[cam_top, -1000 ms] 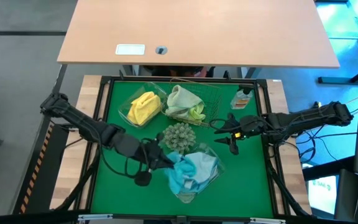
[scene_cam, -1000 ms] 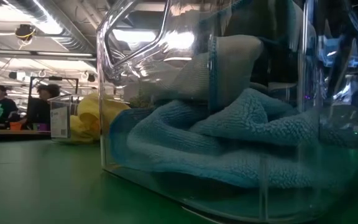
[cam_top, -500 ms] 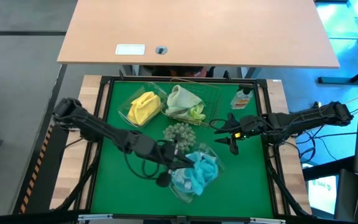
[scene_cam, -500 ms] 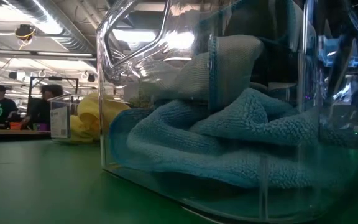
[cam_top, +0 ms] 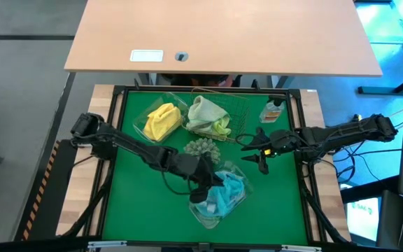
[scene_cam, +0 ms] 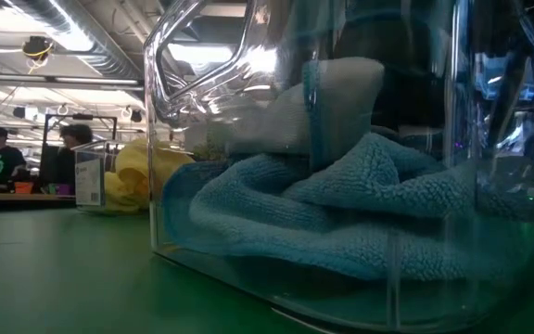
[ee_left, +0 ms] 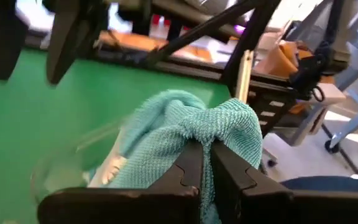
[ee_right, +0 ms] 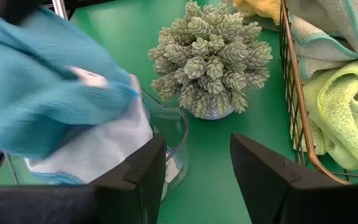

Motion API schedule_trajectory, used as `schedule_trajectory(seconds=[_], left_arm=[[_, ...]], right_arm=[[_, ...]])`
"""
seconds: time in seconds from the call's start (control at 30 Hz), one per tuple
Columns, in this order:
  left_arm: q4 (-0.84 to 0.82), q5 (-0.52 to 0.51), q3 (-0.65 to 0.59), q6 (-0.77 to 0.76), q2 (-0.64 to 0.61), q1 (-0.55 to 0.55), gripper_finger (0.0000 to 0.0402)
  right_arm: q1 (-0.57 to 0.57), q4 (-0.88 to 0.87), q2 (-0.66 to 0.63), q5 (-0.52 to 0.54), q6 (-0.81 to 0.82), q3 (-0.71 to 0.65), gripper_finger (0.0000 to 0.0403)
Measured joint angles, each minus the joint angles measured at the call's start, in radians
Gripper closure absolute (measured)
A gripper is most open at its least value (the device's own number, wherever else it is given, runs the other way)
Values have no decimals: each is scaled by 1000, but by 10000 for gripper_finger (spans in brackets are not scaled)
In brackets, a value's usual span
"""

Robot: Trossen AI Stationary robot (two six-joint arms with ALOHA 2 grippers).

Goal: Sort microfiber towel by color & place in baskets
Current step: Put the blue microfiber towel into the bottom transparent bin

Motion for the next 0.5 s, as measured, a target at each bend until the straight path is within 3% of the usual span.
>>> schedule_trajectory(seconds=[0.5], left_arm=[[8,331,0,-359,137,64,391]], right_arm=[[0,1,0,0,0,0,224]])
